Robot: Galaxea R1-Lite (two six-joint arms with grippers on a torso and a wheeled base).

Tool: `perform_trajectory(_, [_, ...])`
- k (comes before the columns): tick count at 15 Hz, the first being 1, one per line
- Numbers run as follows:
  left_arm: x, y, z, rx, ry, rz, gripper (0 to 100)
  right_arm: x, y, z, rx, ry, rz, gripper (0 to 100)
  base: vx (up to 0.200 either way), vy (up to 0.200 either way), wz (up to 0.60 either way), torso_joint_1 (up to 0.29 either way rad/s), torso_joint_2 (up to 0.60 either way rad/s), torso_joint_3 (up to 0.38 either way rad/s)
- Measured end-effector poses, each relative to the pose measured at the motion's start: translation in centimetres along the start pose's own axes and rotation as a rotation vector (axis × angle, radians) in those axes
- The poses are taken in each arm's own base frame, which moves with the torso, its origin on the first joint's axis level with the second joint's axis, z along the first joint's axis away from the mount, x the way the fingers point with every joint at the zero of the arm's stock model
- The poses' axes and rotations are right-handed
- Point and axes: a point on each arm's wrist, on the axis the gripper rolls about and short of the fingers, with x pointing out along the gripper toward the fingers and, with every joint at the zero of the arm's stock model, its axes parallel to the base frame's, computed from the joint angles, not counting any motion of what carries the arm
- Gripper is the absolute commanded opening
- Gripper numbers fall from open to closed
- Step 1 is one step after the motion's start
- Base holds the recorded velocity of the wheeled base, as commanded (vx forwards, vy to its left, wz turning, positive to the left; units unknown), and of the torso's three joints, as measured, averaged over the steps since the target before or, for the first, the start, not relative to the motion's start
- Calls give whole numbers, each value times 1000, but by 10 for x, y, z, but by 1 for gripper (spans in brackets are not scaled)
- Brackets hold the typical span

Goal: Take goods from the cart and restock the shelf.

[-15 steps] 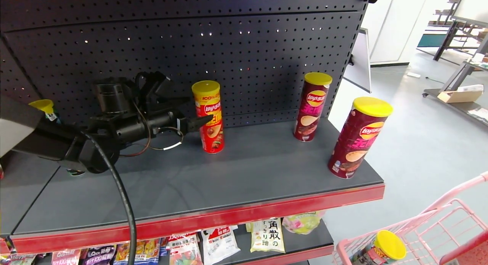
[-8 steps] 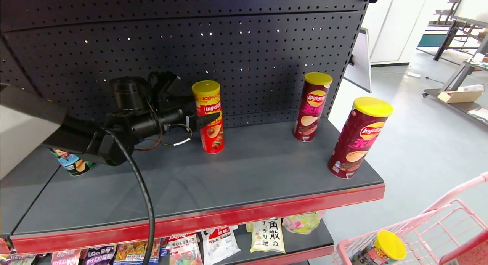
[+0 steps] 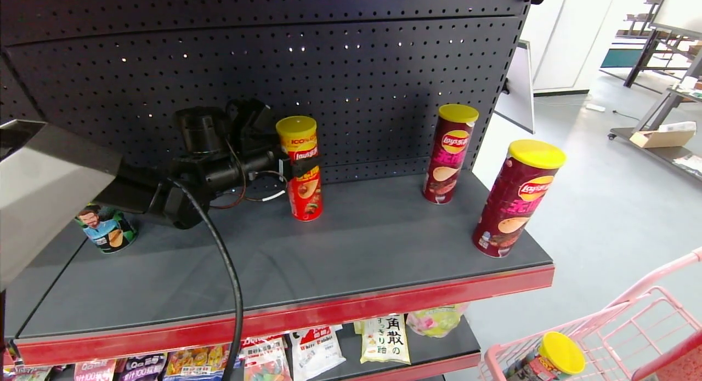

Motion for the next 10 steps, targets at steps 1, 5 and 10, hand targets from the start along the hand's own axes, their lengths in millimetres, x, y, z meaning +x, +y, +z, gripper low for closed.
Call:
perform_trajectory(1, [3, -4, 0, -10, -1, -9, 100, 0, 0, 0, 4, 0, -1, 0, 0, 0, 0, 0, 0, 0])
perform_trajectory(5, [9, -11, -3, -17, 2, -23, 0, 0, 0, 0, 6, -2, -3, 0, 0, 0, 0, 0, 0, 0])
perform_trajectory(10, [7, -14, -5, -27, 7, -48, 0, 0, 0, 0, 7, 0, -3, 0, 0, 0, 0, 0, 0, 0])
